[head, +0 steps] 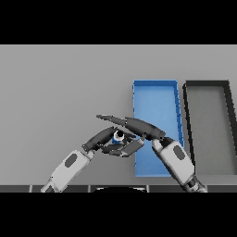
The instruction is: Pick up the blue pipe and place it into the blue bin.
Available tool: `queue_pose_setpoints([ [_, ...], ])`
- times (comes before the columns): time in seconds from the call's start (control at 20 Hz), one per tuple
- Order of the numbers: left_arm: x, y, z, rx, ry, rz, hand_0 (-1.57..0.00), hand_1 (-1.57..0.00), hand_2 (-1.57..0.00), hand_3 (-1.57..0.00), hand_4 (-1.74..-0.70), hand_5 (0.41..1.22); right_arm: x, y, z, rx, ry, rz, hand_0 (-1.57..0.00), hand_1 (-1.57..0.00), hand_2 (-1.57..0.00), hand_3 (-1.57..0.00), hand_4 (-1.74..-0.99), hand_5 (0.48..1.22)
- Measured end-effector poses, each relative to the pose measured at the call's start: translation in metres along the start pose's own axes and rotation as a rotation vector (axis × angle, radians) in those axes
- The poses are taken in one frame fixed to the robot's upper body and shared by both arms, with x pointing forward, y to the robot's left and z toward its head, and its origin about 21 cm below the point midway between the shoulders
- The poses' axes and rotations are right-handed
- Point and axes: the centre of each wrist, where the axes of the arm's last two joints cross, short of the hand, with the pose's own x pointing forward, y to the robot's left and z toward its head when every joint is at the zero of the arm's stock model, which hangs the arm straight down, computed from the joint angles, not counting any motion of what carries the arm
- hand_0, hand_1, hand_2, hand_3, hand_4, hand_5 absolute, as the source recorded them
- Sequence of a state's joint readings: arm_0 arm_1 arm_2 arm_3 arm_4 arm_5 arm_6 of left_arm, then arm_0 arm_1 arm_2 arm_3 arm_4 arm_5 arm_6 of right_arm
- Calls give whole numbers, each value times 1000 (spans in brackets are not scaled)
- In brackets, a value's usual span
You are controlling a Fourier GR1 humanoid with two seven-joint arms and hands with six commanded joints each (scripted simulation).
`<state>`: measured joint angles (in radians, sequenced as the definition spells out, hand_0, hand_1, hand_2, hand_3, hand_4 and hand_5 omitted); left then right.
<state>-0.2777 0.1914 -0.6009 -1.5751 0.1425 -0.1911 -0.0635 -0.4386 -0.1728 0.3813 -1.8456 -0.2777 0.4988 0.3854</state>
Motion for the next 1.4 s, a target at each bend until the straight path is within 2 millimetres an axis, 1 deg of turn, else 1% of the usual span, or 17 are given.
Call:
queue_pose_setpoints([
  [0.05,3,2,0,-5,-4,-47,-1182,-1078,-1063,-1030,-1682,1221,2,-1,-5,13,-3,6,-345,-375,-379,-296,-1335,507],
  [0.1,4,2,-3,-35,88,-111,-991,-878,-850,-824,-1552,1221,3,-2,-10,35,14,13,-527,-534,-531,-440,-1362,508],
  [0.15,6,4,-5,-66,141,-143,-818,-706,-680,-659,-1480,1221,5,-3,-17,42,29,17,-718,-699,-739,-635,-1430,522],
  [0.2,5,3,-4,-63,165,-149,-776,-706,-686,-583,-1533,1221,4,-3,-20,57,18,22,-888,-873,-905,-768,-1486,550],
  [0.25,4,4,-3,-45,132,-134,-935,-879,-863,-781,-1574,1221,6,-3,-27,76,-2,7,-1025,-1013,-1038,-868,-1530,606],
  [0.3,2,4,-3,-25,120,-138,-1063,-1017,-969,-939,-1607,1221,4,-1,-28,106,-18,-29,-1134,-1124,-1145,-957,-1562,666],
  [0.35,3,3,-4,-10,121,-108,-1164,-1128,-1051,-1065,-1634,1221,4,-1,-30,115,-36,-54,-1221,-1214,-1230,-1080,-1526,728],
  [0.45,2,1,-4,11,64,-45,-1311,-1287,-1186,-1247,-1673,1221,-6,3,-25,126,-29,-107,-1347,-1342,-1353,-1257,-1469,905],
  [0.55,4,-2,-8,16,15,-6,-1404,-1390,-1310,-1364,-1697,1221,-6,7,-26,107,-74,-112,-1428,-1425,-1431,-1370,-1441,1019],
  [0.6,5,1,-6,20,15,-3,-1438,-1426,-1348,-1405,-1706,1221,-4,5,-27,100,-86,-55,-1456,-1454,-1459,-1410,-1447,1059],
  [0.8,5,2,-3,17,15,4,-1516,-1512,-1388,-1503,-1727,1221,-2,7,-22,111,-95,-11,-1524,-1523,-1525,-1505,-1475,1155],
  [0.85,7,3,-1,27,10,9,-1435,-1354,-1221,-1333,-1648,1221,-1,6,-27,105,-92,-23,-1533,-1533,-1534,-1518,-1480,1168],
  [0.95,6,4,1,10,-2,-59,-925,-866,-781,-853,-1415,1221,-2,8,-24,96,-102,-58,-1547,-1546,-1548,-1537,-1487,1187],
  [1.05,2,6,3,-59,22,-143,-592,-554,-500,-546,-1216,1221,-5,11,-24,99,-79,-65,-1556,-1555,-1556,-1549,-1490,1199],
  [1.1,2,10,1,-81,17,-175,-473,-443,-399,-436,-1143,1187,-4,9,-21,97,-74,-55,-1559,-1558,-1559,-1554,-1491,1204],
  [1.3,2,13,0,-70,45,-219,-193,-181,-163,-178,-968,849,1,11,-27,105,-102,-54,-1566,-1566,-1566,-1564,-1495,1214],
  [1.4,4,14,1,-61,80,-232,-123,-115,-104,-114,-915,735,-1,10,-26,103,-120,-45,-1568,-1568,-1568,-1566,-1496,1216],
])
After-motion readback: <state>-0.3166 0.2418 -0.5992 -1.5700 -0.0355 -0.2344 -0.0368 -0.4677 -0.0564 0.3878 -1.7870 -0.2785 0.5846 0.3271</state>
